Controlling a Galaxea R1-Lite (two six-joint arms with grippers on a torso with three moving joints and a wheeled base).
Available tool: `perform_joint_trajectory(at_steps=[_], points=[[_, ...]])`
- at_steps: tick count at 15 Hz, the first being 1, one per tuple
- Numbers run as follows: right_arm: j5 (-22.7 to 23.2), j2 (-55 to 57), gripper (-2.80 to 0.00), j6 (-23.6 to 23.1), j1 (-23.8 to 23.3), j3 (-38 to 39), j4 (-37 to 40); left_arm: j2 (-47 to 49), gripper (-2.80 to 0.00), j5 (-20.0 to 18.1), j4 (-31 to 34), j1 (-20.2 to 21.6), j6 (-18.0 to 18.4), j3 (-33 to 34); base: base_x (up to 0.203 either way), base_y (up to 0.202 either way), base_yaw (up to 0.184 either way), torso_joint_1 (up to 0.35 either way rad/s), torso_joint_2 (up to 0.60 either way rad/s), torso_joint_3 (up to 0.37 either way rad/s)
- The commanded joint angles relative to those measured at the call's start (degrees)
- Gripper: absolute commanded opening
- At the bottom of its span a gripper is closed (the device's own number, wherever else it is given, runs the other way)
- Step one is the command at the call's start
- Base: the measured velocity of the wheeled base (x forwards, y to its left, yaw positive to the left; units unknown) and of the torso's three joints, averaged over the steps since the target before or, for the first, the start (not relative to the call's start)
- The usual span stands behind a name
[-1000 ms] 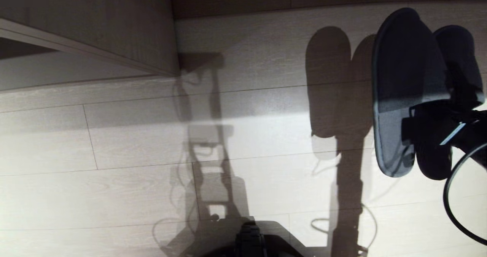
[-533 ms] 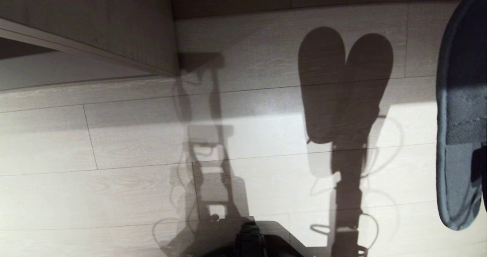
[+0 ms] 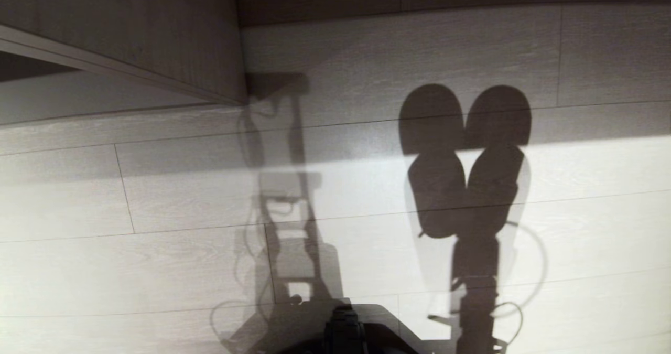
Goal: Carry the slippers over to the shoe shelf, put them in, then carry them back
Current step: Place the slippers into the shoe cabinet
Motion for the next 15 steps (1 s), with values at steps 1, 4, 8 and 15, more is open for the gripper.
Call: perform_joint_trajectory(at_steps=[1, 4, 8, 15], points=[[0.2, -5.1, -2.8, -0.1, -0.5, 0.9, 1.2, 0.0, -2.8, 0.0, 0.0, 0.1, 0.0, 0.0, 0.0, 0.0, 0.0, 0.0, 0.0, 0.0], [0.2, -8.1, -2.8, 0.2, -1.4, 3.1, 1.4, 0.0, -2.8, 0.0, 0.0, 0.0, 0.0, 0.0, 0.0, 0.0, 0.0, 0.0, 0.0, 0.0], [-0.1, -13.8, -2.8, 0.3, -2.7, 7.6, 3.9, 0.0, -2.8, 0.0, 0.0, 0.0, 0.0, 0.0, 0.0, 0.0, 0.0, 0.0, 0.0, 0.0], [-3.4, -20.3, -2.8, 0.0, -2.9, 13.8, 11.7, 0.0, -2.8, 0.0, 0.0, 0.1, 0.0, 0.0, 0.0, 0.0, 0.0, 0.0, 0.0, 0.0]])
